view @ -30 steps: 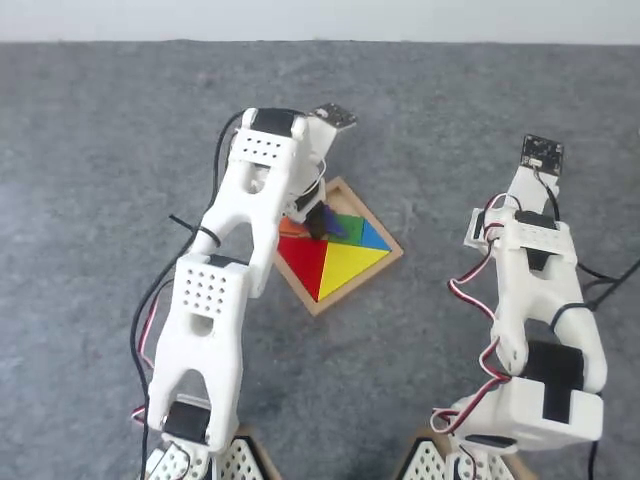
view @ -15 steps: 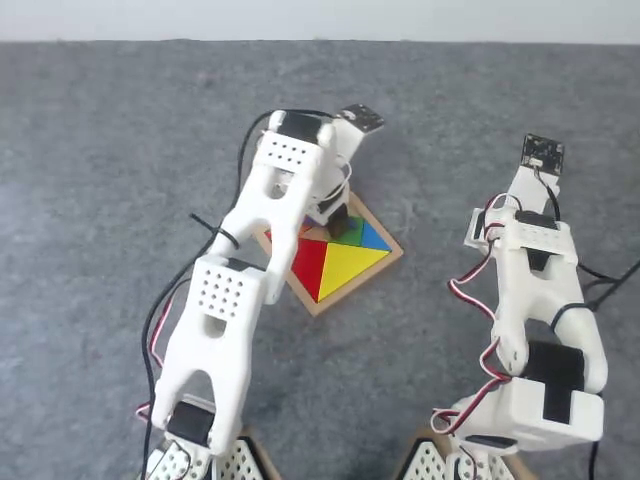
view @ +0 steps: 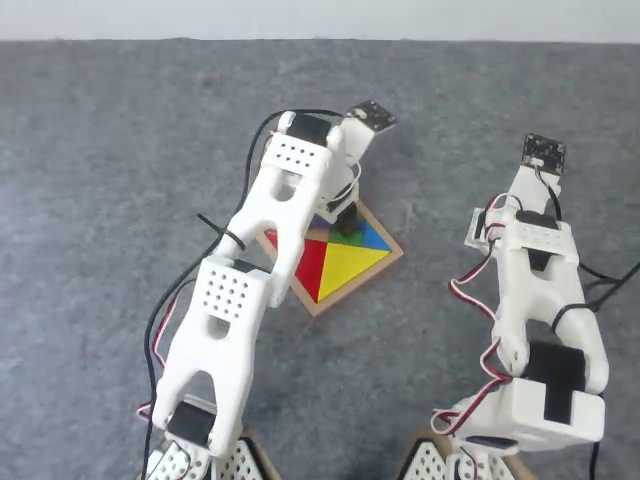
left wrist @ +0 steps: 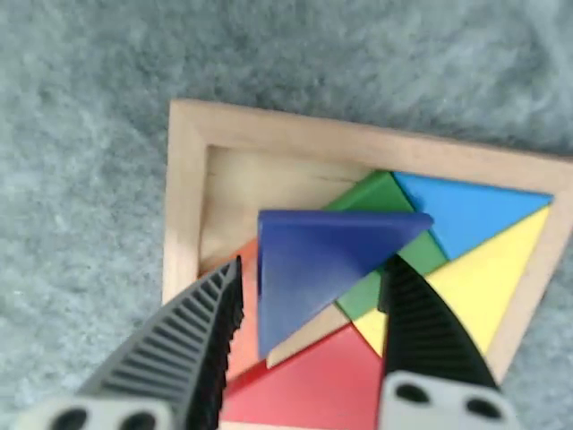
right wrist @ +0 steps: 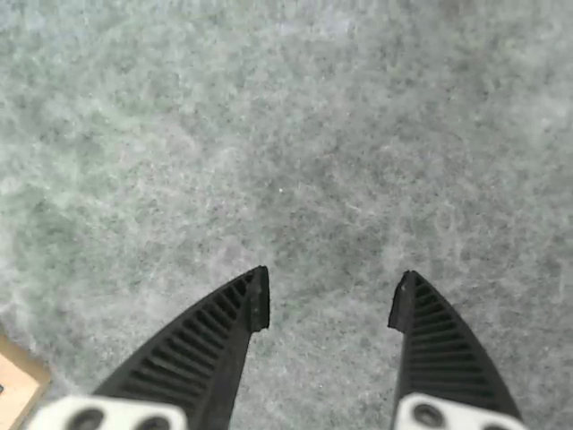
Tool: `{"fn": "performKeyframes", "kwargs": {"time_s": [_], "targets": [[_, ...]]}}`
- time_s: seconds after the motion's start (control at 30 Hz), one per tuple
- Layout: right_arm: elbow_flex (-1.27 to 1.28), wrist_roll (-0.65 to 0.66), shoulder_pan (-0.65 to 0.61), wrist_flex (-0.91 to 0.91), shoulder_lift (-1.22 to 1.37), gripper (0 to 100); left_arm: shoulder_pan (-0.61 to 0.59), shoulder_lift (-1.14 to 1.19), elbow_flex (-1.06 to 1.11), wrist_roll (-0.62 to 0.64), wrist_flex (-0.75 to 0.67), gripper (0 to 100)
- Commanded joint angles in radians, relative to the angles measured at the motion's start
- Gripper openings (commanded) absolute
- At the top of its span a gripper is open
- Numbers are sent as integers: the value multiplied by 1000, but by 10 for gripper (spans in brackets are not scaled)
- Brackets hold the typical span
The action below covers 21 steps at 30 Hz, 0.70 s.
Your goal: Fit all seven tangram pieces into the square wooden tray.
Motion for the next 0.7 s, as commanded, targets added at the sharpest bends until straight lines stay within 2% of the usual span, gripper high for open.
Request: {"fn": "performKeyframes", "kwargs": {"time_s": [0.0,0.27,0.5,0.67], "targets": [[-9,12,-12,-7,-13,238,-2,-15,-58,11,-34,238],[-8,12,-12,-5,-13,238,-11,-15,-62,6,-75,237],[-11,12,-13,5,-13,238,-31,-15,-58,-40,72,236],[-11,12,-13,5,-13,238,-95,-14,-54,-52,72,236]]}}
